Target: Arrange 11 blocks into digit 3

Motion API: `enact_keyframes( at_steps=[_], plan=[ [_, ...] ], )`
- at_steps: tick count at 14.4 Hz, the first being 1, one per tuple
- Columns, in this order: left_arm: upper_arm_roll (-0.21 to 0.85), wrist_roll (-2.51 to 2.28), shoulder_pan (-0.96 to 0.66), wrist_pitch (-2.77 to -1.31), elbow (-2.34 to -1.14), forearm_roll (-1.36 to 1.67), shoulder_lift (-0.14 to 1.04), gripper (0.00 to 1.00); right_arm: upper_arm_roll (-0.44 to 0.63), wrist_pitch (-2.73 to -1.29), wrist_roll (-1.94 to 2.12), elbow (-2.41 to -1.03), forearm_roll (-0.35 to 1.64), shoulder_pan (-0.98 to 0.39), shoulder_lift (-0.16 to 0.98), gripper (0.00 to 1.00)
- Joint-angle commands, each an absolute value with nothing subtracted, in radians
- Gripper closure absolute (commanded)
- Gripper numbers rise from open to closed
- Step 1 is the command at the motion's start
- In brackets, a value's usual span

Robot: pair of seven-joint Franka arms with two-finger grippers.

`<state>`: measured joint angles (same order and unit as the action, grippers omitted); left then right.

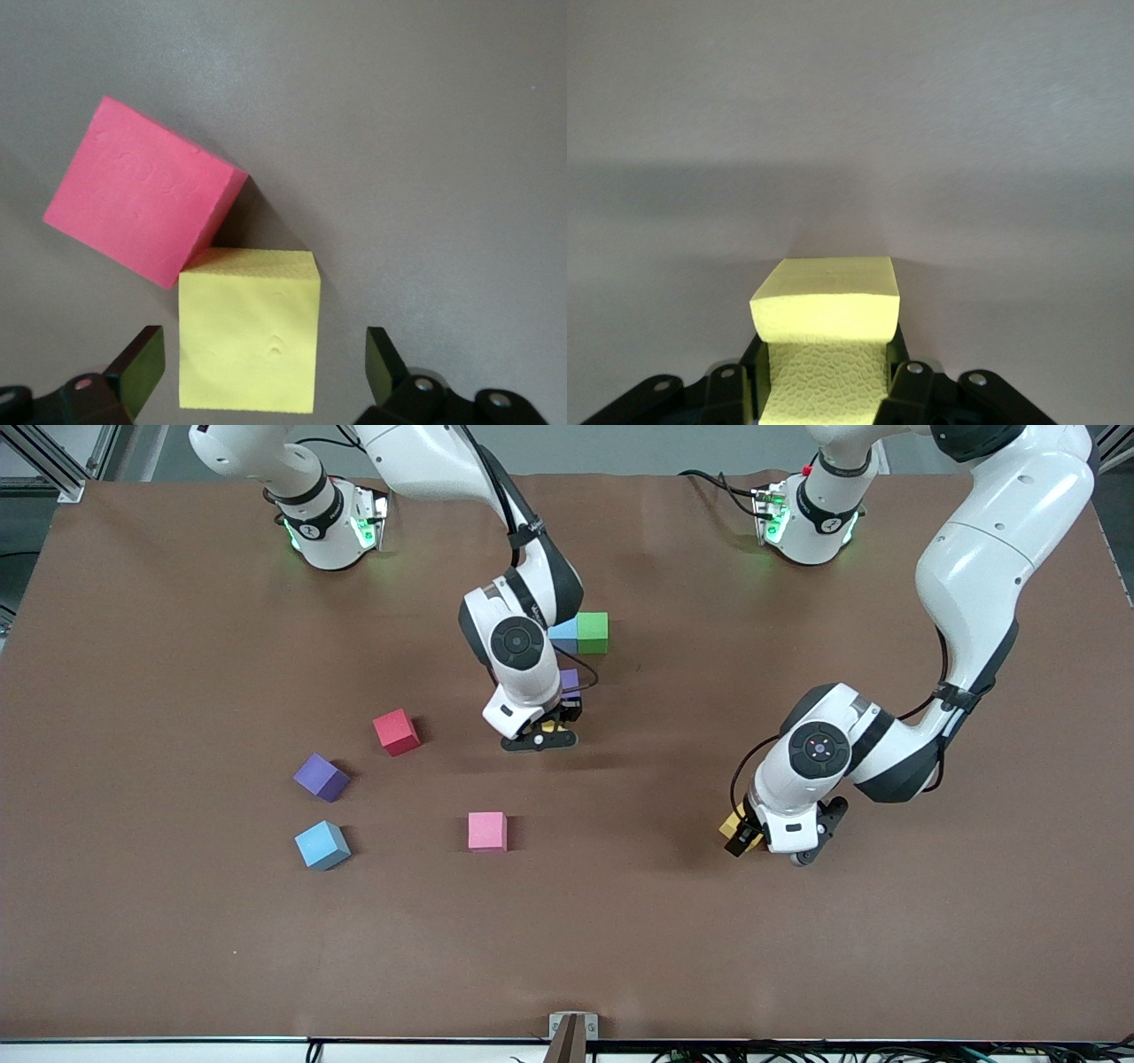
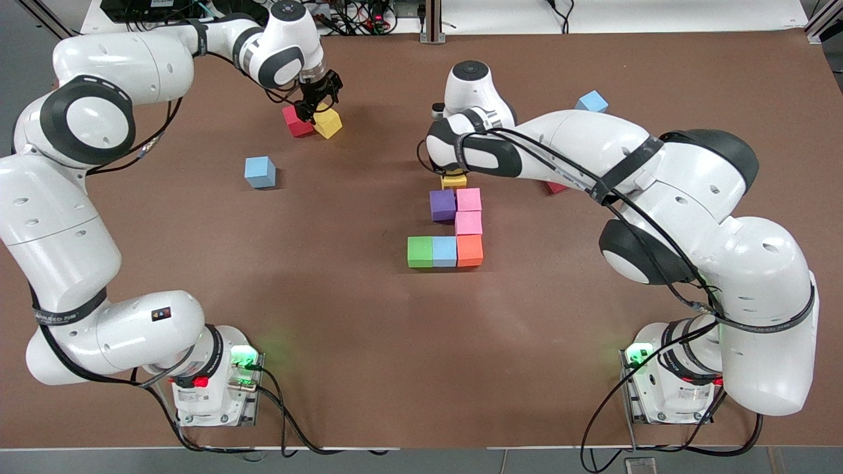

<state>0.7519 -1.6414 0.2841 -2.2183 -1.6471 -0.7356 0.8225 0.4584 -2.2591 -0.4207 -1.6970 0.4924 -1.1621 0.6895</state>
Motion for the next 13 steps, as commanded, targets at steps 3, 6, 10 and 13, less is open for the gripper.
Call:
enact_keyframes(
  at_steps=[3, 6, 10, 13],
  plan=[
    [0.738, -1.631, 0.281, -2.23, -1.658, -0.741, 0.825, 0.0, 0.483, -2.263, -0.42, -1.788, 0.506, -1.166, 0.629, 0.98],
    [0.733, -1.629, 0.281, -2.25, -1.657, -0.749, 0.836, 0.14, 0.488, -2.267, -0.42, -1.83, 0.506, -1.17, 0.592, 0.98],
    [0.733, -1.632, 0.279, -2.253, -1.654, -0.752, 0.839, 0.61, 0.486, -2.281, -0.422, -1.839, 0.506, -1.173, 0.589, 0.98],
    [0.733, -1.692, 0.278, -2.252, -1.658, -0.742, 0.83, 0.69, 0.486, -2.287, -0.428, -1.844, 0.506, -1.177, 0.592, 0.98]
  ],
)
